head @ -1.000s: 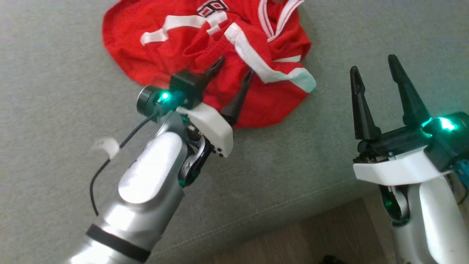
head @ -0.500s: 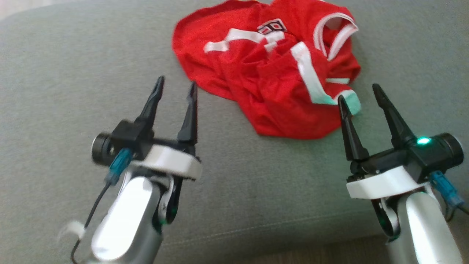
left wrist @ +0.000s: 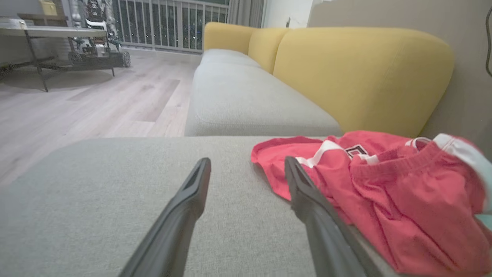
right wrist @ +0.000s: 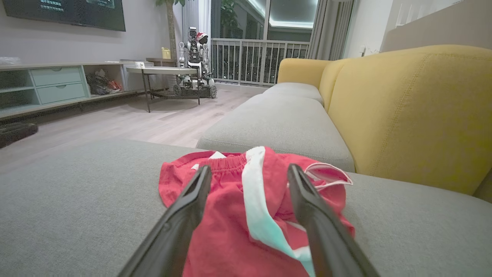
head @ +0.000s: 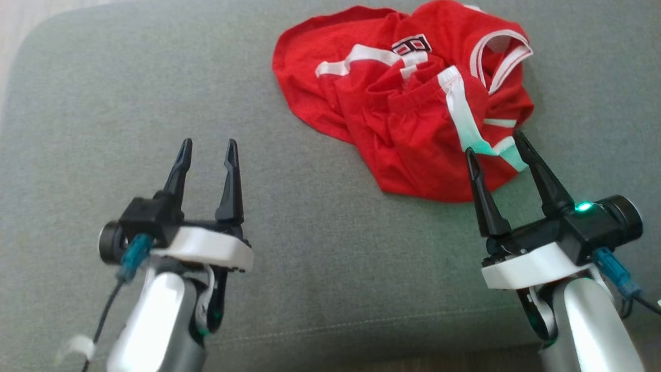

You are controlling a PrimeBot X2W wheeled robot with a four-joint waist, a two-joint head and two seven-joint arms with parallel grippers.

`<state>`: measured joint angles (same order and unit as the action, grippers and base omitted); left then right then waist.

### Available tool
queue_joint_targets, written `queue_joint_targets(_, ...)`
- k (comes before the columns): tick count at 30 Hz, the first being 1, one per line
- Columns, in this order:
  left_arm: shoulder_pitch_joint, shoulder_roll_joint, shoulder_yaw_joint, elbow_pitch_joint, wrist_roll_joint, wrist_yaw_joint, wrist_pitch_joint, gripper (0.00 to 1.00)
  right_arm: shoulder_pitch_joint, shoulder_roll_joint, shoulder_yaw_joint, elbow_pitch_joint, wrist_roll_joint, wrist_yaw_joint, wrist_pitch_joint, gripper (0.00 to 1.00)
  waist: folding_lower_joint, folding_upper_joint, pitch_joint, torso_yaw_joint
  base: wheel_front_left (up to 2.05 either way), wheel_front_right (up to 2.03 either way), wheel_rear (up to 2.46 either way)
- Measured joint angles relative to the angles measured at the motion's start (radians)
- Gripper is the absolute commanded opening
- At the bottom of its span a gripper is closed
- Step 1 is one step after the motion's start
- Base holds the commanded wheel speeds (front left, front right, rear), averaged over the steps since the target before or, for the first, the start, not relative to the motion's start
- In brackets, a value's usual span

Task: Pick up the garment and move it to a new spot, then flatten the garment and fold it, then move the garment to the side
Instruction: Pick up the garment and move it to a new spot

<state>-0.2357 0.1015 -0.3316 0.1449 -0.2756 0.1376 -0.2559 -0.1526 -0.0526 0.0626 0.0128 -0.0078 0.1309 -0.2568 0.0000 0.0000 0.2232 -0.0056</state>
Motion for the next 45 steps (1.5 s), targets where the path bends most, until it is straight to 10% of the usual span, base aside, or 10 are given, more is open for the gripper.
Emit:
queue_joint_targets(14, -0.624, 0.109, -0.014, 0.258, -0.132, -0.253, 0.351, 1.00, -0.090, 0.000, 0.023, -0.039, 0.026, 0.000, 0.000, 1.00, 0.0000, 0.0000, 0.144, -0.100, 0.00, 0.00, 0.00)
queue_joint_targets(22, -0.896, 0.157, -0.131, 0.384, -0.275, -0.262, 0.714, 1.00, -0.129, 0.000, 0.036, -0.074, 0.082, 0.000, 0.000, 1.00, 0.0000, 0.0000, 0.242, -0.202, 0.00, 0.00, 0.00)
queue_joint_targets(42, -1.096, 0.309, -0.427, 0.528, -0.396, -0.262, 0.862, 1.00, -0.169, 0.001, 0.121, -0.088, 0.275, 0.000, 0.000, 1.00, 0.0000, 0.0000, 0.420, -0.470, 0.00, 0.00, 0.00)
queue_joint_targets(43, -1.096, 0.316, -0.438, 0.527, -0.402, -0.262, 0.862, 0.29, -0.169, 0.001, 0.123, -0.088, 0.275, 0.000, 0.000, 1.00, 0.0000, 0.0000, 0.421, -0.479, 0.00, 0.00, 0.00)
queue_joint_targets(44, -1.097, 0.325, -0.445, 0.526, -0.411, -0.262, 0.860, 0.00, -0.168, 0.001, 0.125, -0.088, 0.277, 0.000, 0.000, 1.00, 0.0000, 0.0000, 0.420, -0.487, 0.00, 0.00, 0.00)
queue_joint_targets(45, -1.099, 0.335, -0.457, 0.525, -0.412, -0.262, 0.846, 0.00, -0.166, 0.001, 0.125, -0.088, 0.279, 0.000, 0.000, 1.00, 0.0001, -0.0001, 0.418, -0.492, 0.00, 0.00, 0.00)
